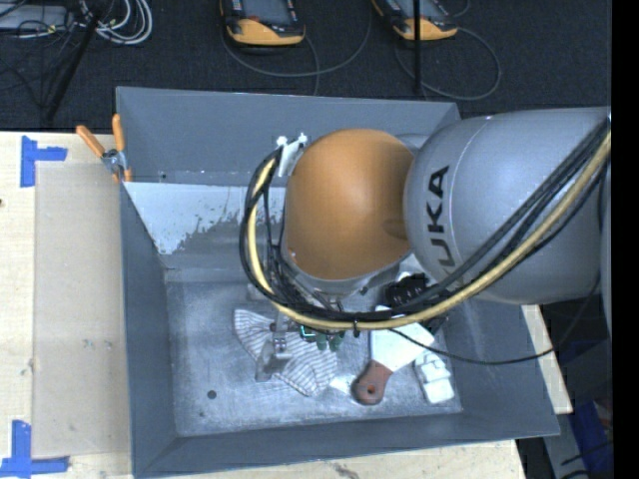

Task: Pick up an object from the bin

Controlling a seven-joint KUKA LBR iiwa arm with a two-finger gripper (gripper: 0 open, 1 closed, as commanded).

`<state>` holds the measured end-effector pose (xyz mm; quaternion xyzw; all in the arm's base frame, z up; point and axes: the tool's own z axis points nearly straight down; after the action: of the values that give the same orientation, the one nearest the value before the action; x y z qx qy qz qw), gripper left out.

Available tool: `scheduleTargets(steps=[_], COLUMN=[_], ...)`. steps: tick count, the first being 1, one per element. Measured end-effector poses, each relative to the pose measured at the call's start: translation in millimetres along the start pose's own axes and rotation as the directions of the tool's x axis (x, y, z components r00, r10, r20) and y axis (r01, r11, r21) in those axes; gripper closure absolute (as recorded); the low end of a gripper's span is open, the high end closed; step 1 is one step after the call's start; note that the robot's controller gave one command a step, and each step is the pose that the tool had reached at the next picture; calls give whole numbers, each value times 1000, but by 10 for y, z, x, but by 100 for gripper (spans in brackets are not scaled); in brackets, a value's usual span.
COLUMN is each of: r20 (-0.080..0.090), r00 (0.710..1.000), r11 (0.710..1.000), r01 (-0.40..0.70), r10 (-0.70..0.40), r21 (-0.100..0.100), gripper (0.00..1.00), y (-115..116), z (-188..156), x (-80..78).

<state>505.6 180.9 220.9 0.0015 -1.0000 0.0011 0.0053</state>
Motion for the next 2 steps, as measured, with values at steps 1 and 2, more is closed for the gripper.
scheduleTargets(steps=[1,2], r20=[8,13], r00=[1000,999], r11=[1000,999], r01=[-5,-52], r10=[5,52], r21=[-2,-4], gripper=[0,0], y=[-12,-128], z=[-43,649], x=[-19,-309])
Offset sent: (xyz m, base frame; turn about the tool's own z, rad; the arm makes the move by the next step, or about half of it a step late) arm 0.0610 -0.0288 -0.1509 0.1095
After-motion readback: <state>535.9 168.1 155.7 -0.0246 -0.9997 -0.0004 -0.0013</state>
